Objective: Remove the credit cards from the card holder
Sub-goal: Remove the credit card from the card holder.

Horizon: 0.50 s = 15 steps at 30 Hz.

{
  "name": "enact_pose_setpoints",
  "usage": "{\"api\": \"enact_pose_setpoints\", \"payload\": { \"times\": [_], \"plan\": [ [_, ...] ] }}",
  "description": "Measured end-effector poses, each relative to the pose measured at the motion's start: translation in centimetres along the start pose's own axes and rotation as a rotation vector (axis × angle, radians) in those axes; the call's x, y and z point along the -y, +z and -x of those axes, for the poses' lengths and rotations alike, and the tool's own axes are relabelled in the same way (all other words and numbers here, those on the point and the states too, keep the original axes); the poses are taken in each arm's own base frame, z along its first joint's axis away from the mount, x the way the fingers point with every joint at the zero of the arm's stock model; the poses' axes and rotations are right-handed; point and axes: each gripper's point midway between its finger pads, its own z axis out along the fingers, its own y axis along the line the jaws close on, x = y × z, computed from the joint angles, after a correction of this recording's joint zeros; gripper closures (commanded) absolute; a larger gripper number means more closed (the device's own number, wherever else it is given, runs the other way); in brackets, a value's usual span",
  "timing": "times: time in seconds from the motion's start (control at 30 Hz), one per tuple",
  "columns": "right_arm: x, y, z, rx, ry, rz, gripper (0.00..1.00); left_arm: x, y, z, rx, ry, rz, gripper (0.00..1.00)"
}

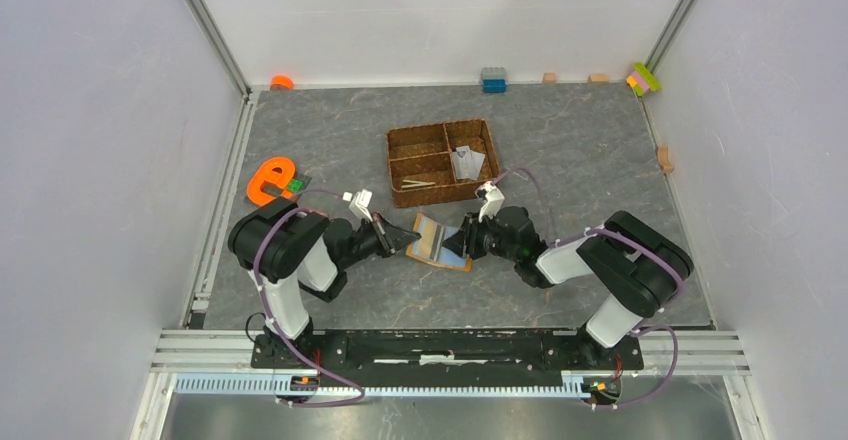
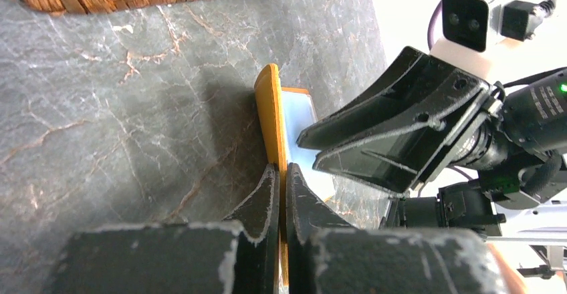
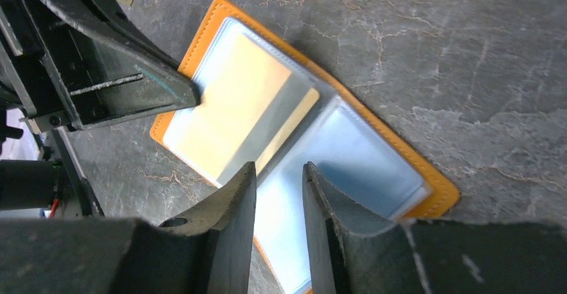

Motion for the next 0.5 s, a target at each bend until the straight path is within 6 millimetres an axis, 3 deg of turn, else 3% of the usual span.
{"api": "enact_pose_setpoints", "payload": {
  "times": [0.37, 0.5],
  "plan": [
    [-1.7, -0.2, 0.2, 0.008, 0.096, 0.152, 0.64, 1.2, -0.9, -0.1, 0.011, 0.037, -0.037, 0.98],
    [-1.8, -0.1, -0.1, -0.005, 0.111, 0.166, 0.62, 1.5, -0.8, -0.4, 0.002, 0.04, -0.045, 0.93]
  ]
}}
